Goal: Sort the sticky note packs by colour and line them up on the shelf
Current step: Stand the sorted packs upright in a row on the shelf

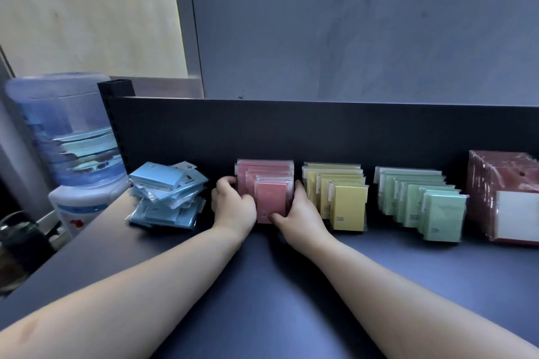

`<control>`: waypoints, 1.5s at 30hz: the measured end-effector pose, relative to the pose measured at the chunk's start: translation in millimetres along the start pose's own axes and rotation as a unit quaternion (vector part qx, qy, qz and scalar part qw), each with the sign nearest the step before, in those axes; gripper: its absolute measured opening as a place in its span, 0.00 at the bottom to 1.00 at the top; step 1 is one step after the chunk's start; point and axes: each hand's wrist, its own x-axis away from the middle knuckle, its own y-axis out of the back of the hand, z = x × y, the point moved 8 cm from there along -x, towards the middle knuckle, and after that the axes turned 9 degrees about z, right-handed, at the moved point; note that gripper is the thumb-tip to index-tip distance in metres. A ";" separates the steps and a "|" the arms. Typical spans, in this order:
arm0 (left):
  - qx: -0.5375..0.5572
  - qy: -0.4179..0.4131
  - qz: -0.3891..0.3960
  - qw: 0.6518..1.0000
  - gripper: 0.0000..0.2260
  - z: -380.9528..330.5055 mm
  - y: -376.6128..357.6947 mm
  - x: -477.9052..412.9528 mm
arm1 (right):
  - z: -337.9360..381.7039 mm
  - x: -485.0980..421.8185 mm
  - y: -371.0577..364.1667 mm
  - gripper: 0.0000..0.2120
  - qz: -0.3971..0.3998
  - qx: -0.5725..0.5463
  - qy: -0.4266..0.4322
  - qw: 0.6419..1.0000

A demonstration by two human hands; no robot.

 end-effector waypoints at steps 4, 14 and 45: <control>0.020 0.002 0.061 0.998 0.13 3.8 -17.4 5.1 | -1.9 2.1 -0.7 0.30 0.004 0.025 -0.015 1.000; -0.002 -0.026 0.073 0.997 0.14 -3.2 -19.3 15.3 | 0.9 1.6 -3.8 0.27 0.015 0.048 -0.017 0.999; 0.121 0.033 0.115 0.985 0.14 86.1 178.4 -74.2 | 148.6 -59.5 -132.6 0.30 0.108 0.209 0.077 0.969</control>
